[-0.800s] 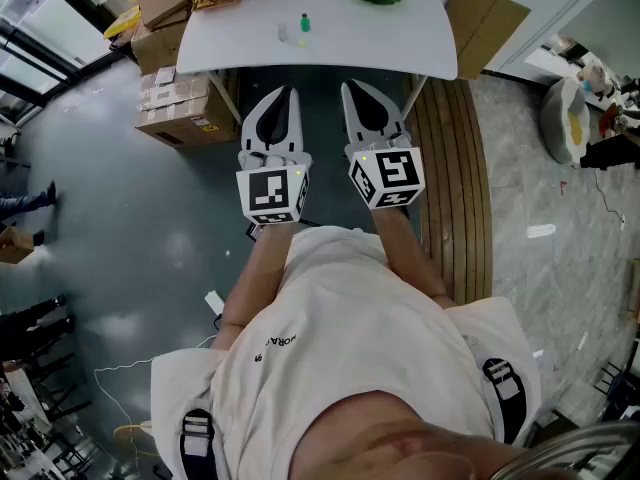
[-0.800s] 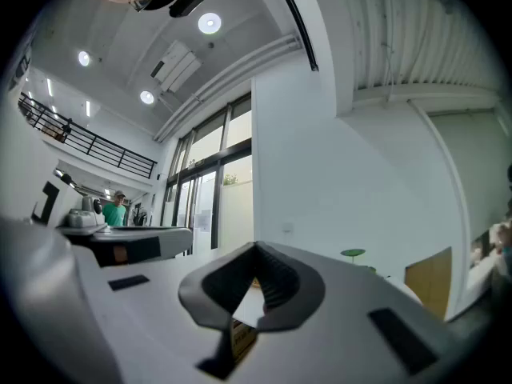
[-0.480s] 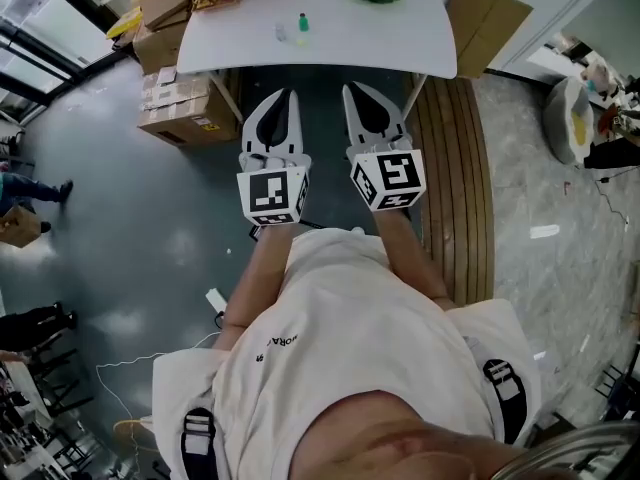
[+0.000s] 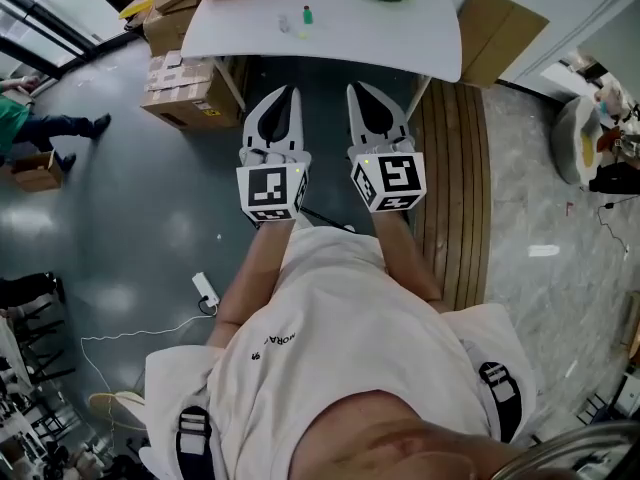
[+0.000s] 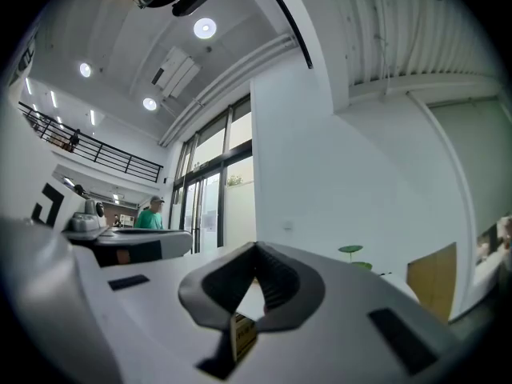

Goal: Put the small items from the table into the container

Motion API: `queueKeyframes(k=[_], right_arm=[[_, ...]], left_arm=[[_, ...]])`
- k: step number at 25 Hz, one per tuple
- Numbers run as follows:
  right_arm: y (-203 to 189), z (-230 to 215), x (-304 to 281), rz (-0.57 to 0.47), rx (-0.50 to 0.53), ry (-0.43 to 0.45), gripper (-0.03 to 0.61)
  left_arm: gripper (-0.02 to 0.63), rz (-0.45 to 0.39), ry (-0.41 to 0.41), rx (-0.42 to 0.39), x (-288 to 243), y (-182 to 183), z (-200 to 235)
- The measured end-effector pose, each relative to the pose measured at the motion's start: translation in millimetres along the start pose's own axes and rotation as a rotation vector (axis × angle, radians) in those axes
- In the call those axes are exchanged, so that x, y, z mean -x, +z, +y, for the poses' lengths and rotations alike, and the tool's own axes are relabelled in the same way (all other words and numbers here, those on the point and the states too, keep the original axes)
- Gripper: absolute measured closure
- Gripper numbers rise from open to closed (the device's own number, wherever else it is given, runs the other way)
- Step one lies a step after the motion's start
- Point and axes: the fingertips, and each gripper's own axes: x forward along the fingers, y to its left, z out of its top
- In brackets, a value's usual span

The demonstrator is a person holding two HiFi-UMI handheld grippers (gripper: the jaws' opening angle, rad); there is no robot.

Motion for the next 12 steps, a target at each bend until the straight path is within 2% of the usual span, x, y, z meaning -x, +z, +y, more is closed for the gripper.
queueKeyframes(k=[7, 12], right_arm=[[-9.7, -11.1, 0.6, 0.008, -0.020, 0.006, 0.574], [-20.8, -18.4, -29.2, 0.014, -0.027, 0.004, 0.574]], left_arm=[[0.611, 0.023, 0.003, -0.010, -3.8, -12.3, -8.8], [0.610, 0.029, -0.005, -0.012, -27.5, -26.2, 7.0]])
